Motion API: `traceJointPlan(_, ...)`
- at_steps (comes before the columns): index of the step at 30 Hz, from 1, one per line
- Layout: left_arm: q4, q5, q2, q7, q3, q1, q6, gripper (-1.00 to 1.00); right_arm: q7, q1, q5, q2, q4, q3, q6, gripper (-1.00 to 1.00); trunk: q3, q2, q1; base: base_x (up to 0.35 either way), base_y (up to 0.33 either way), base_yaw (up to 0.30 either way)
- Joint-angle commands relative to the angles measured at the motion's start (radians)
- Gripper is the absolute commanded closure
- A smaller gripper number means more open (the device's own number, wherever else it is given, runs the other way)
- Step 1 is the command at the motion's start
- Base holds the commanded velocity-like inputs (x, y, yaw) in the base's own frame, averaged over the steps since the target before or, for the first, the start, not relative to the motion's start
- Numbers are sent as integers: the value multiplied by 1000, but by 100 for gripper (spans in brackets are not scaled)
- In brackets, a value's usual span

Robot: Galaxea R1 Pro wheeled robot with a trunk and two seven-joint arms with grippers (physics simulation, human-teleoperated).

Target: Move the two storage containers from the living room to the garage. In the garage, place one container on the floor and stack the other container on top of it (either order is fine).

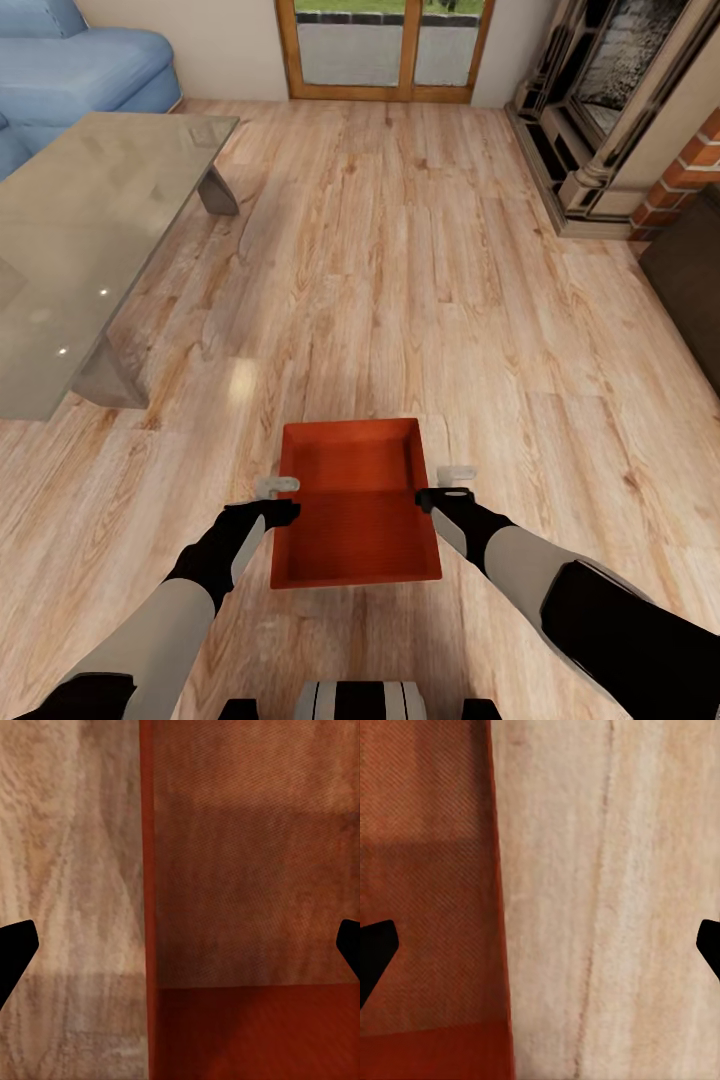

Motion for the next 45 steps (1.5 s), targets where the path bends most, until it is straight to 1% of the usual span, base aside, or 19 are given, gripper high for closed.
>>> traceJointPlan(1, -2, 5, 0, 4, 1, 0, 5, -100, -6, 0, -5, 2, -2, 8, 6, -100, -1, 0, 0, 0, 0, 0)
traceJointPlan(13, 0, 5, 0, 4, 1, 0, 5, -100, -6, 0, -5, 7, -5, 8, 6, -100, -1, 0, 0, 0, 0, 0)
traceJointPlan(19, 0, 5, 8, 4, -1, 0, 5, -100, -6, 0, -5, 7, -5, 8, 6, -100, -1, 0, 0, 0, 0, 0)
traceJointPlan(33, 0, 5, 10, 4, -3, 0, 6, -100, -6, 0, -5, 6, -5, 9, 6, -100, -44, -98, 54, 0, 0, 0)
traceJointPlan(39, 0, 5, 10, 4, -2, 0, 6, -100, -6, 0, -5, 6, -5, 9, 6, -100, -44, -98, 54, 0, 0, 0)
traceJointPlan(45, 0, 5, 10, 4, -3, 0, 6, -100, -6, 0, -5, 6, -5, 9, 6, -100, -63, -140, 77, 0, 0, 0)
